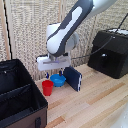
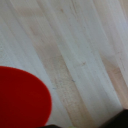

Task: Please find the red cup among the items before you. Carefully move your gripper towards it and gently hold it. Locate the front section of the organizer in front of you. Transfer the red cup above the front section and let go, placing it within that section.

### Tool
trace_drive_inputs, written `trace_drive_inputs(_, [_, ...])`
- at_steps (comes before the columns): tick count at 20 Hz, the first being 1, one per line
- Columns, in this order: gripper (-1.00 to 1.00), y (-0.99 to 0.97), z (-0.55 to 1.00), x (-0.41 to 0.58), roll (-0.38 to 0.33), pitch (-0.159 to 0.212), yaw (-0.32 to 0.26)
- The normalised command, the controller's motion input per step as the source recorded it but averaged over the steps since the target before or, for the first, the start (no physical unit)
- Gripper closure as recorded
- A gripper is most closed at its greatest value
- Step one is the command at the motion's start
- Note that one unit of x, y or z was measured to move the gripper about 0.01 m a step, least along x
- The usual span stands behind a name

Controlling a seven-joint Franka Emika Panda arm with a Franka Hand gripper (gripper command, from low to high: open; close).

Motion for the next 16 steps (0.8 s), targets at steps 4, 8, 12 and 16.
trace_drive_inputs(4, [-1.0,0.04,-0.33,0.041,-0.013,0.0,0.0])
trace_drive_inputs(8, [-1.0,0.0,-0.31,0.114,0.0,-0.006,0.0])
trace_drive_inputs(12, [-1.0,0.04,-0.31,0.124,-0.007,-0.003,0.0])
trace_drive_inputs(16, [-1.0,0.03,-0.09,0.07,-0.003,0.0,0.0])
